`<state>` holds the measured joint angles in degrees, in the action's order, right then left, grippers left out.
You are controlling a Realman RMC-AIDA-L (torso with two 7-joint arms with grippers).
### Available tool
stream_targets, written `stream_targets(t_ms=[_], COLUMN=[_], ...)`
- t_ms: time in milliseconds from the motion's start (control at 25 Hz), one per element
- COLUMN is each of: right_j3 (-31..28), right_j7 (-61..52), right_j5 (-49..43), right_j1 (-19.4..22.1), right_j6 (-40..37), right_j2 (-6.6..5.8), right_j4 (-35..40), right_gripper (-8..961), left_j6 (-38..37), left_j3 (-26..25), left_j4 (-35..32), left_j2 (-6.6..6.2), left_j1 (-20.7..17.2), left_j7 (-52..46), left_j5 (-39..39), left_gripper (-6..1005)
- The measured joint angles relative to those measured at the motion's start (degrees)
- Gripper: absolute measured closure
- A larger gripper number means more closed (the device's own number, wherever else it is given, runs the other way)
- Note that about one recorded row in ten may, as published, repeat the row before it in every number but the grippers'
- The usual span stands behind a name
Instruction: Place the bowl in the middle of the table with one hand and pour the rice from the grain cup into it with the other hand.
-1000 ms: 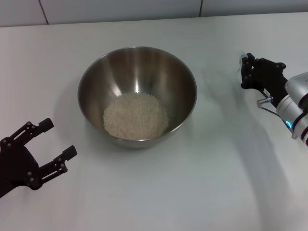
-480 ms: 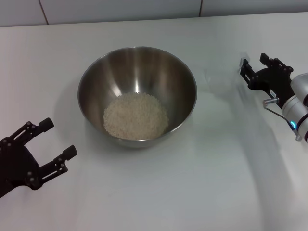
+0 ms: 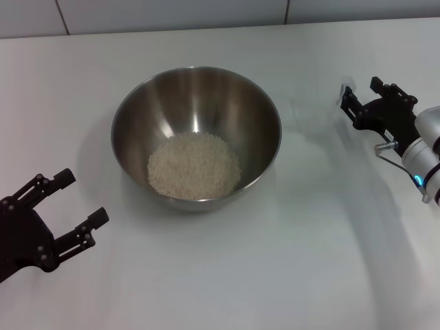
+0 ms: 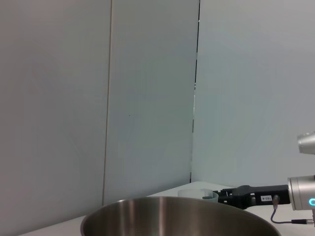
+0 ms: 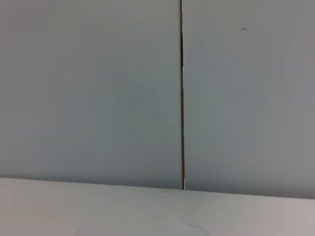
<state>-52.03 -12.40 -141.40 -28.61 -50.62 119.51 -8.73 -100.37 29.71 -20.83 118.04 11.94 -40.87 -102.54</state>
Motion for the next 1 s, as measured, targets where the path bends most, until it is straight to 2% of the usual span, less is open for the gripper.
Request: stream_targets(t_ms=[160,560,800,1000], right_j3=[0.2,3.2,3.9,5.0], right_j7=[0.0,0.0,0.1,-1.0], right_j5=[-0.1,-0.2,-0.2,-0.2], right_j1=[1.2,6.2,10.1,10.6], right_j6=[-1.0,-9.7,-18.6,-22.2], right_j2=[0.02,0.04,-0.01,-0.28], right_j4=[-0.4,-0.6,-1.2,-1.2], right_gripper=[355,319,297,279], left_j6=[0.0,0.0,0.0,0.1], left_j3=[0.0,0.0,0.1,0.3], left_j4=[0.0,0.0,0.0,0.0], left_j2=[0.0,0.0,-0.08,-0.17], left_j1=[0.0,-0.2,-0.3,-0.3], left_j7=[0.0,0.2,0.2,0.2], left_j5=[0.1,0.0,0.0,0.0], left_gripper=[166,166,166,166])
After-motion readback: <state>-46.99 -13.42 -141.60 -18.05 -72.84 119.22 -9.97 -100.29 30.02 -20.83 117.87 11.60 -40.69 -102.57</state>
